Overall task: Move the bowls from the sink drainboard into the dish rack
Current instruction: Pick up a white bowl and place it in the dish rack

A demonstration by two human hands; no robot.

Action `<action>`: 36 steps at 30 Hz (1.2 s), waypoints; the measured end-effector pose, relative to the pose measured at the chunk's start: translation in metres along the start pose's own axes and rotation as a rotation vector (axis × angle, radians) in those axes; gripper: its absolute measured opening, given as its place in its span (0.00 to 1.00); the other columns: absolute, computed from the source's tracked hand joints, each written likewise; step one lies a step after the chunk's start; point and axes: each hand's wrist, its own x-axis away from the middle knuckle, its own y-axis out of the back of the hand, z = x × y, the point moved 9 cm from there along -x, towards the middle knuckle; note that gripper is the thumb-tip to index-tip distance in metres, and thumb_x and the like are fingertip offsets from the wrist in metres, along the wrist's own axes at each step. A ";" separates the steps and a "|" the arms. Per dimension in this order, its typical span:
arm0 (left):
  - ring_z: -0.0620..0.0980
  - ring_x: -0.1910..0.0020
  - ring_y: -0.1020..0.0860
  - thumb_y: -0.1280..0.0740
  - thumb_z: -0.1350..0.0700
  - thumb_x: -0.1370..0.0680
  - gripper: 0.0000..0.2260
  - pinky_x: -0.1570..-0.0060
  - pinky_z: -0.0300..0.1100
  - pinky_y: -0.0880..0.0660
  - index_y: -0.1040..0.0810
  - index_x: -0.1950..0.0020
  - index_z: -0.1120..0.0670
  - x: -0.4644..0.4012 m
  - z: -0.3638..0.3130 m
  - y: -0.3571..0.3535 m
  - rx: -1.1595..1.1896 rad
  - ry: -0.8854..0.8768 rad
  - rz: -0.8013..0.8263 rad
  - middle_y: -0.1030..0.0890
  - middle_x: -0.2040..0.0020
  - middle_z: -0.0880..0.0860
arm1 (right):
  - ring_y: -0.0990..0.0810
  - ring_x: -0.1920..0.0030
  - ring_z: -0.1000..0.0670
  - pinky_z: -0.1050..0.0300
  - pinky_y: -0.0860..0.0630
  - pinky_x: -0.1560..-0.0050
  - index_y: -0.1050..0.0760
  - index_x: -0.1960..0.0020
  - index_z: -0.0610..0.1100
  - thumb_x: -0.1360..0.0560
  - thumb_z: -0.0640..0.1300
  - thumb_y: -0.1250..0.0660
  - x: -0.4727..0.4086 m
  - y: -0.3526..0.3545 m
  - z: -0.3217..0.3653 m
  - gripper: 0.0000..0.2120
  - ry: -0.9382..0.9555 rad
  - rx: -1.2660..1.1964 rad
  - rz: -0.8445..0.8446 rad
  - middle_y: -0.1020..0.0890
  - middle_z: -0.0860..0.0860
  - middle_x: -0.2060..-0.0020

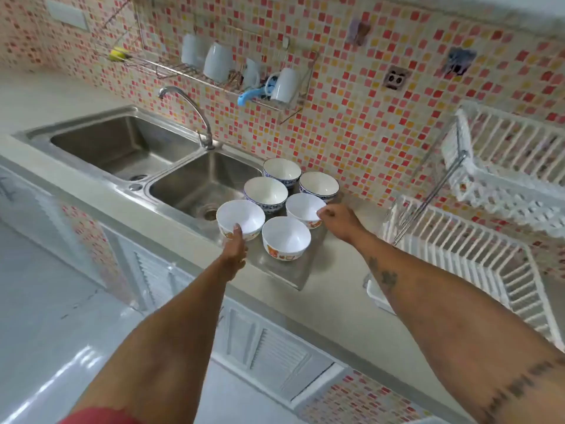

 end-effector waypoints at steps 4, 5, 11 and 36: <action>0.60 0.27 0.33 0.51 0.34 0.21 0.36 0.30 0.50 0.35 0.38 0.23 0.60 -0.031 0.009 -0.005 0.108 -0.038 -0.107 0.33 0.25 0.61 | 0.25 0.54 0.45 0.56 0.30 0.58 0.24 0.55 0.41 0.21 0.47 0.40 -0.029 -0.033 -0.036 0.12 -0.170 -0.065 0.016 0.22 0.44 0.56; 0.61 0.25 0.35 0.50 0.32 0.22 0.38 0.27 0.54 0.38 0.38 0.23 0.59 -0.041 0.012 -0.008 0.124 -0.039 -0.118 0.35 0.24 0.62 | 0.24 0.50 0.44 0.54 0.29 0.52 0.22 0.51 0.40 0.20 0.48 0.41 -0.036 -0.043 -0.044 0.13 -0.212 -0.095 0.032 0.22 0.44 0.53; 0.52 0.27 0.34 0.51 0.30 0.23 0.34 0.26 0.51 0.40 0.40 0.23 0.47 -0.047 0.026 -0.037 0.246 0.062 -0.113 0.32 0.27 0.48 | 0.25 0.37 0.45 0.58 0.31 0.42 0.27 0.32 0.41 0.20 0.47 0.39 -0.055 -0.082 -0.073 0.19 -0.322 -0.317 0.051 0.21 0.45 0.39; 0.54 0.37 0.29 0.51 0.50 0.15 0.19 0.42 0.44 0.35 0.33 0.28 0.54 -0.067 0.048 -0.067 0.369 0.085 -0.495 0.29 0.31 0.56 | 0.22 0.39 0.42 0.46 0.23 0.39 0.26 0.34 0.45 0.24 0.47 0.35 -0.070 -0.143 -0.116 0.18 -0.630 -0.822 0.140 0.20 0.44 0.39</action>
